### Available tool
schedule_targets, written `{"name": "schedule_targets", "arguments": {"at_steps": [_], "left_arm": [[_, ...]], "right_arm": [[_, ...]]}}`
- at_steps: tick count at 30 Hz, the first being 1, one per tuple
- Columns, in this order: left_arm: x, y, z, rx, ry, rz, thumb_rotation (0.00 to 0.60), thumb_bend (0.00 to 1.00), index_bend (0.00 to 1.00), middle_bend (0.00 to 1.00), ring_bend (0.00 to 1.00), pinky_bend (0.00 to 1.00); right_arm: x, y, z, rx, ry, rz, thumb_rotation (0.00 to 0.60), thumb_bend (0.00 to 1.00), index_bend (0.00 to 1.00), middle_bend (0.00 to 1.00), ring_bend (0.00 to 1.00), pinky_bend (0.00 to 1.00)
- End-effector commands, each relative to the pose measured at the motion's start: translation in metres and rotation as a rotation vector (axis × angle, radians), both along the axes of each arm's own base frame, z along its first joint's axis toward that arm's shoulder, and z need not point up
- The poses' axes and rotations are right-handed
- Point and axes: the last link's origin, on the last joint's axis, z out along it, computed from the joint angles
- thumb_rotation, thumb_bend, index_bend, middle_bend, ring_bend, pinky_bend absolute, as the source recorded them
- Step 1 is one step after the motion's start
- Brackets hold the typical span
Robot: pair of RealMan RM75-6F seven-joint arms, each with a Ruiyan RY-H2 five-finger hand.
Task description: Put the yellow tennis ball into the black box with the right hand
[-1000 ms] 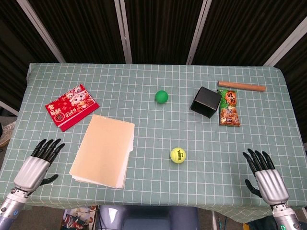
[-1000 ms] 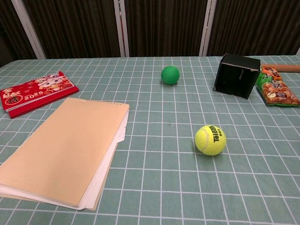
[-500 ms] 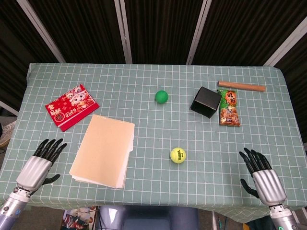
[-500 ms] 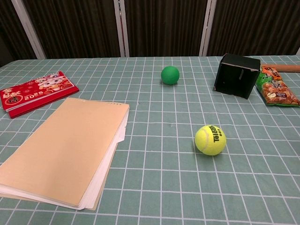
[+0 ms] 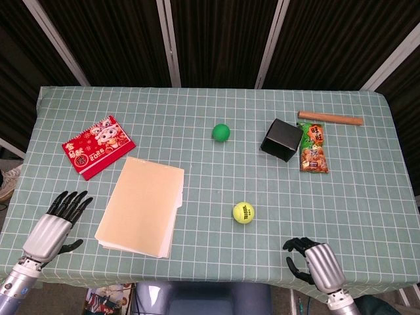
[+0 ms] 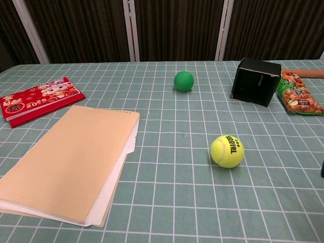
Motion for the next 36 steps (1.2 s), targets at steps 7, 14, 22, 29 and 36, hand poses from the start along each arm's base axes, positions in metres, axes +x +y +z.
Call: {"name": "schedule_targets", "arguments": {"at_steps": [7,14,22,29,36], "left_arm": [[0.000,-0.001,0.000,-0.015,-0.005,-0.007,0.600,0.07,0.00,0.00,0.00,0.00],[-0.001,0.001,0.000,-0.018,-0.006,0.000,0.600,0.07,0.00,0.00,0.00,0.00],[-0.003,0.003,0.002,-0.012,-0.009,0.010,0.600,0.07,0.00,0.00,0.00,0.00],[-0.006,0.006,0.003,-0.009,-0.011,0.029,0.600,0.07,0.00,0.00,0.00,0.00],[-0.008,0.010,0.001,-0.008,-0.006,0.049,0.600,0.07,0.00,0.00,0.00,0.00]], "right_arm": [[0.038,-0.011,-0.048,0.136,-0.050,0.018,0.600,0.52,0.46,0.52,0.51,0.75],[0.053,-0.023,-0.074,0.175,-0.046,-0.003,0.600,0.52,0.46,0.52,0.51,0.75],[0.064,-0.036,-0.089,0.160,-0.068,-0.019,0.600,0.52,0.46,0.52,0.51,0.75],[0.075,-0.048,-0.106,0.175,-0.089,-0.040,0.600,0.53,0.45,0.52,0.51,0.75],[0.079,-0.059,-0.119,0.189,-0.089,-0.044,0.600,0.53,0.43,0.52,0.51,0.75]]}}
